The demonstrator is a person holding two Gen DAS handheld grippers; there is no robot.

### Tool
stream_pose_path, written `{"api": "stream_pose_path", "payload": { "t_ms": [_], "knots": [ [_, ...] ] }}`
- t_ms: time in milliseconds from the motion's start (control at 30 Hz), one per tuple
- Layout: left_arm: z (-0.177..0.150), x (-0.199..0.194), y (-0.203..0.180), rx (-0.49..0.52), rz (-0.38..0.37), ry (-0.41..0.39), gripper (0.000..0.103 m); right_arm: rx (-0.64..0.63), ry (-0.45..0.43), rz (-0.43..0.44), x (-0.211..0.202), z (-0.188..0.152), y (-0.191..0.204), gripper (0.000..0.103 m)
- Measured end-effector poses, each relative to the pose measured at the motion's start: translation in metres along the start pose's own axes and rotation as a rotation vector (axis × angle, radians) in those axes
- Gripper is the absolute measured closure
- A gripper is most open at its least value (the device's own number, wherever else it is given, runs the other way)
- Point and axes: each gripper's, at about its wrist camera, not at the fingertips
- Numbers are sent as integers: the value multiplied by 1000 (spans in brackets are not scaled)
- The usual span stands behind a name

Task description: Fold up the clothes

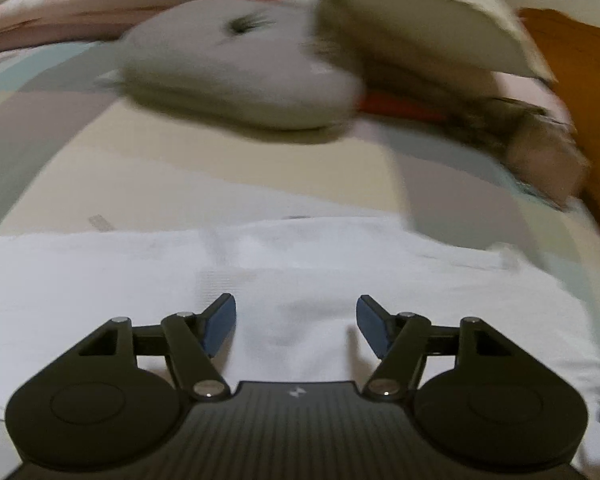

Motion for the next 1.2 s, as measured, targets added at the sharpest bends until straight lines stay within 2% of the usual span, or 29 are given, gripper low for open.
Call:
{"api": "stream_pose_path", "payload": {
  "t_ms": [67, 133, 200, 267, 300, 333, 400, 567, 600, 633, 667, 767, 967, 1067, 1200],
  "knots": [
    [-2, -4, -33, 69, -87, -4, 27, 29, -11, 35, -9, 3, -11, 4],
    [-6, -3, -72, 131, -187, 12, 27, 53, -29, 83, -18, 6, -21, 4],
    [-9, 4, -103, 166, -254, 43, 26, 82, -69, 92, -25, 7, -30, 4],
    [-12, 13, -132, 175, -306, 79, 26, 65, -79, 58, -24, 7, -37, 19],
    [-14, 17, -146, 175, -321, 93, 26, 39, -72, 24, -21, 7, -38, 40],
    [-15, 19, -155, 173, -330, 100, 26, 16, -64, -8, -18, 7, -41, 51],
    [-16, 26, -170, 167, -365, 112, 27, 16, -49, -21, -10, 5, -48, 55],
    [-17, 44, -208, 137, -479, 157, 27, 178, -45, 13, 6, -1, -69, 58],
    [-18, 48, -215, 123, -502, 174, 27, 211, -39, 22, 10, -3, -72, 66],
    [-19, 53, -222, 109, -519, 193, 27, 245, -33, 31, 13, -5, -74, 83],
    [-20, 57, -227, 94, -533, 211, 27, 274, -24, 38, 16, -6, -77, 94],
    [-26, 64, -239, 75, -556, 255, 27, 232, 32, 41, 15, -8, -72, 95],
    [-37, 66, -250, 63, -613, 323, 27, 232, 51, 66, 4, -10, -70, 95],
    [-45, 77, -262, 60, -610, 376, 27, 220, 56, 62, 3, -7, -69, 95],
    [-48, 93, -275, 30, -617, 368, 26, 228, 48, 60, 2, -8, -70, 94]
  ]
}}
Point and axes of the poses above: each gripper's, at about its wrist camera, not at the fingertips, and x roughly the way its jaws point, y to its left, z to its top, and after that the axes turned 12 degrees about -y, right-handed
